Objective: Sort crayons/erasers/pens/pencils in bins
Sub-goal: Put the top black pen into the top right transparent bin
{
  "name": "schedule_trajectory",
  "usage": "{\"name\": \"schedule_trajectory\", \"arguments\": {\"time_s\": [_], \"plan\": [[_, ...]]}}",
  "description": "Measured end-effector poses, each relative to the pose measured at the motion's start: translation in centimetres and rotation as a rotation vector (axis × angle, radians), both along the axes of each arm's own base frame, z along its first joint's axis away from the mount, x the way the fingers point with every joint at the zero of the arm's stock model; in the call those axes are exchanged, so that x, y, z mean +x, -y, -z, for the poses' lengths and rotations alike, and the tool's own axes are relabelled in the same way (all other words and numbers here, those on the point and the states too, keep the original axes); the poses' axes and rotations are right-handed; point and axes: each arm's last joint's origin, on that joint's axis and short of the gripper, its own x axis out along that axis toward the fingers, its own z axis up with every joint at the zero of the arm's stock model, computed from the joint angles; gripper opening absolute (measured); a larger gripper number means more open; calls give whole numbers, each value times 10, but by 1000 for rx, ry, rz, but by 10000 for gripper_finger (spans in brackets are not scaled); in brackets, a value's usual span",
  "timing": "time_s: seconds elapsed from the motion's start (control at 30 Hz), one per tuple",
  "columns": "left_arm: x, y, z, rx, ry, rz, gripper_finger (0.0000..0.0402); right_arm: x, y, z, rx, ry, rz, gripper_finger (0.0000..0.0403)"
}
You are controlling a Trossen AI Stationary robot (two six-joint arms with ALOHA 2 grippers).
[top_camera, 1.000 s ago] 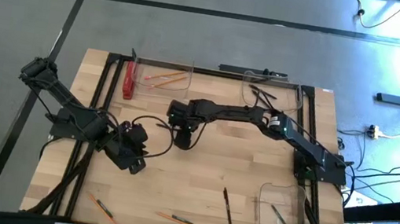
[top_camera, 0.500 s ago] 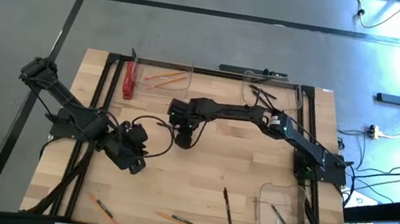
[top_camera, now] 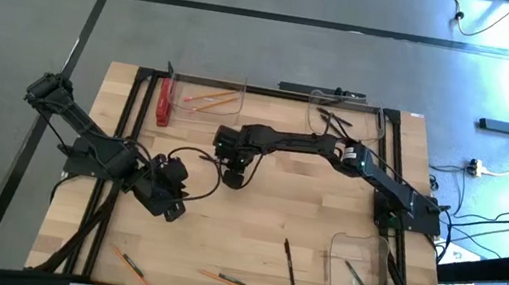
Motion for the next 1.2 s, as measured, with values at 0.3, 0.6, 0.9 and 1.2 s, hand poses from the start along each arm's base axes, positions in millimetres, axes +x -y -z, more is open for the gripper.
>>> {"name": "schedule_trajectory", "arguments": {"time_s": [0.3,0.6,0.9,1.2], "plan": [[0,0,0,0,0,0,110,0,0,0,6,-1,1,53],[0,0,0,0,0,0,110,1,-1,-7,11,-9,-1,52],[0,0,0,1,0,0,110,3,-1,-20,15,-11,-2,55],[0,0,0,1,-1,1,110,-3,-1,-19,20,-68,7,56]]}}
